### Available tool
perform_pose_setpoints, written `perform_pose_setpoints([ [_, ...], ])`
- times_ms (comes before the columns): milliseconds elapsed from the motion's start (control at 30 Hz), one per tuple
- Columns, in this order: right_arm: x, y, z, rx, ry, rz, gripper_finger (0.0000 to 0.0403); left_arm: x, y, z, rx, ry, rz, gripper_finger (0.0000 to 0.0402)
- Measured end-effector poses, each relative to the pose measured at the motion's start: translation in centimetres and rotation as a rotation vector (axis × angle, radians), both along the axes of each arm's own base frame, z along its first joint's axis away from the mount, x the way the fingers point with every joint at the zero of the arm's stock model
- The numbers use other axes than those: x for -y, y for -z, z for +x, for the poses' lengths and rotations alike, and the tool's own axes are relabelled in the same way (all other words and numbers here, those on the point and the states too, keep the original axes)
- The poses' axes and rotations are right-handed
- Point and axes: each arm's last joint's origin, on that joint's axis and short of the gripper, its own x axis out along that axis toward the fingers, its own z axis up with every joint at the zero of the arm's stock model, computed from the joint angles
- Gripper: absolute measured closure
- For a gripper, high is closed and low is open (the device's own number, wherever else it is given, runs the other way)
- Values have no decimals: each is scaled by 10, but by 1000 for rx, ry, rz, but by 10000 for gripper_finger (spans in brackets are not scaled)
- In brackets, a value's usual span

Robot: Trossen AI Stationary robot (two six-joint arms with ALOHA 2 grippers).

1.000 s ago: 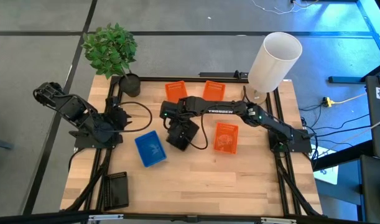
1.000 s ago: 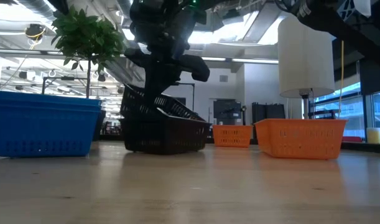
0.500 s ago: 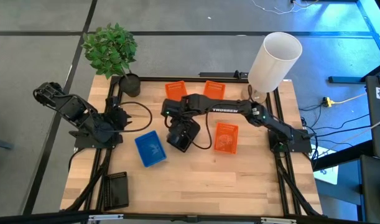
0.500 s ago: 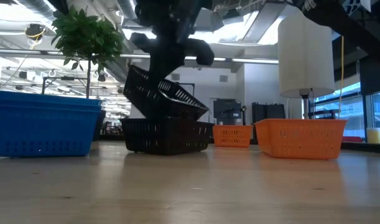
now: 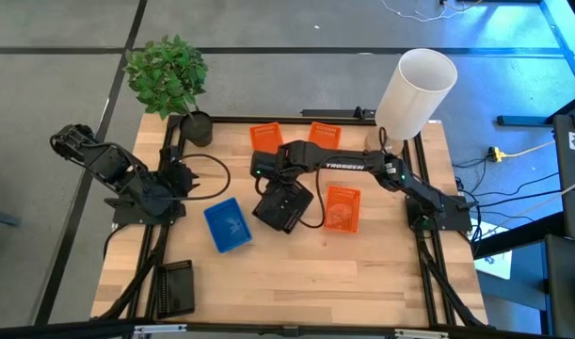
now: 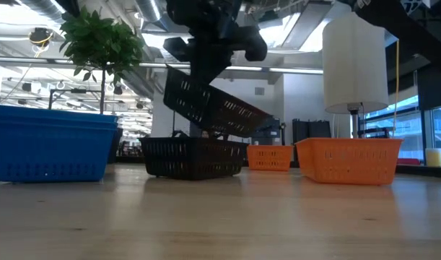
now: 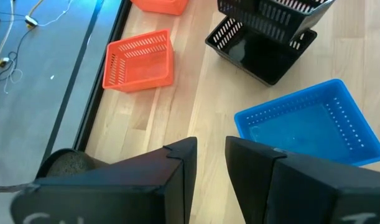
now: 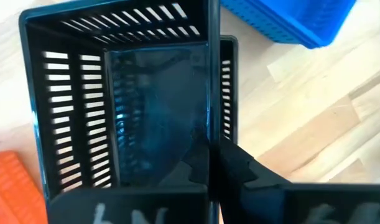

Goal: Stack baskets by color
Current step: Stack the bottom right black bin on top of the top right black bin

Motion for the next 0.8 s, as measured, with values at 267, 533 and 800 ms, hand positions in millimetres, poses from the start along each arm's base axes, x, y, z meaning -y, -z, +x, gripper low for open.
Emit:
perform_pose_setpoints([
  [267, 8, -1, 1, 21, 13, -3, 400, 0, 0, 0, 0, 0, 0, 325],
  [533, 10, -1, 3, 28, 120, 45, 400, 0, 0, 0, 0, 1, 1, 325],
  [800, 12, -2, 0, -20, 208, 229, 400, 0, 0, 0, -8, 18, 18, 325],
])
